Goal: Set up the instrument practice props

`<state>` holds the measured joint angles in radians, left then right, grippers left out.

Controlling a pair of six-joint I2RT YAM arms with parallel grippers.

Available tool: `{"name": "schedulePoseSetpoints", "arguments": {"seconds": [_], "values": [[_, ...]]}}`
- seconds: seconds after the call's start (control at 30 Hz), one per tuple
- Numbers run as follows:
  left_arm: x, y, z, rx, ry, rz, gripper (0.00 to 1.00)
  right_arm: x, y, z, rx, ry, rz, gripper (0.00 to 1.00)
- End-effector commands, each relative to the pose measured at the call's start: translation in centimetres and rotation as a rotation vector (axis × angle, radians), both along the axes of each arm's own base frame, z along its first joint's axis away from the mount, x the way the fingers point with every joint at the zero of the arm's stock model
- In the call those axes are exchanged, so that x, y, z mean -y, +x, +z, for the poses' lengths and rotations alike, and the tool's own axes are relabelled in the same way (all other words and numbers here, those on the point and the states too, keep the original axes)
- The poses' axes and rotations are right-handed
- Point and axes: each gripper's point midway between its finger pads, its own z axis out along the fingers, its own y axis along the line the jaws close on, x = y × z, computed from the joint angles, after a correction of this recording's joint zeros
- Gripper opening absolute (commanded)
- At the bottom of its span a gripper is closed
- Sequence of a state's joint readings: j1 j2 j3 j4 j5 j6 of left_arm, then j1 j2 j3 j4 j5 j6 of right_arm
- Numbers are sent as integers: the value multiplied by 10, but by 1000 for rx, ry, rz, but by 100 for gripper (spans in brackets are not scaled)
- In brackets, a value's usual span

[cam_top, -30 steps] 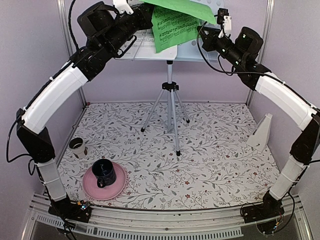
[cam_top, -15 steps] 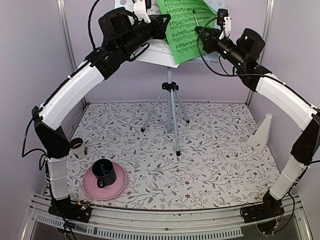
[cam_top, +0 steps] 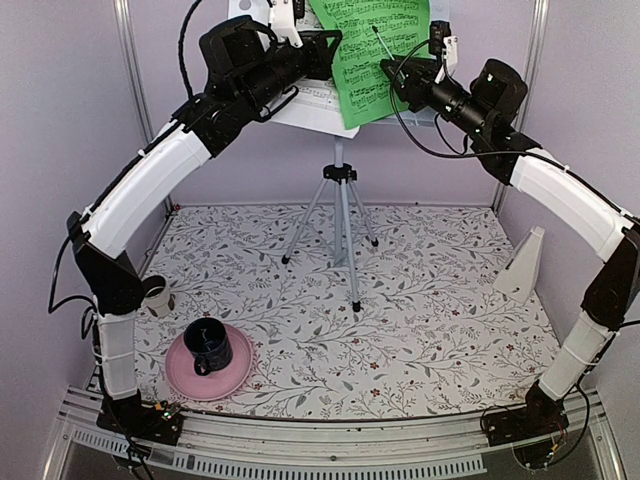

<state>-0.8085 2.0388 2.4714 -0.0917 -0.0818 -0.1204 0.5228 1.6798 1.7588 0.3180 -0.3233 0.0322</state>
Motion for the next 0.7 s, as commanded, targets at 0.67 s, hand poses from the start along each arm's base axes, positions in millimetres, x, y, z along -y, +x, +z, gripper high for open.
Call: {"name": "schedulePoseSetpoints", "arguments": {"seconds": [0.67], "values": [[-22,-22,17,53,36,4,35,122,14,34,13,89,-253,55]]}}
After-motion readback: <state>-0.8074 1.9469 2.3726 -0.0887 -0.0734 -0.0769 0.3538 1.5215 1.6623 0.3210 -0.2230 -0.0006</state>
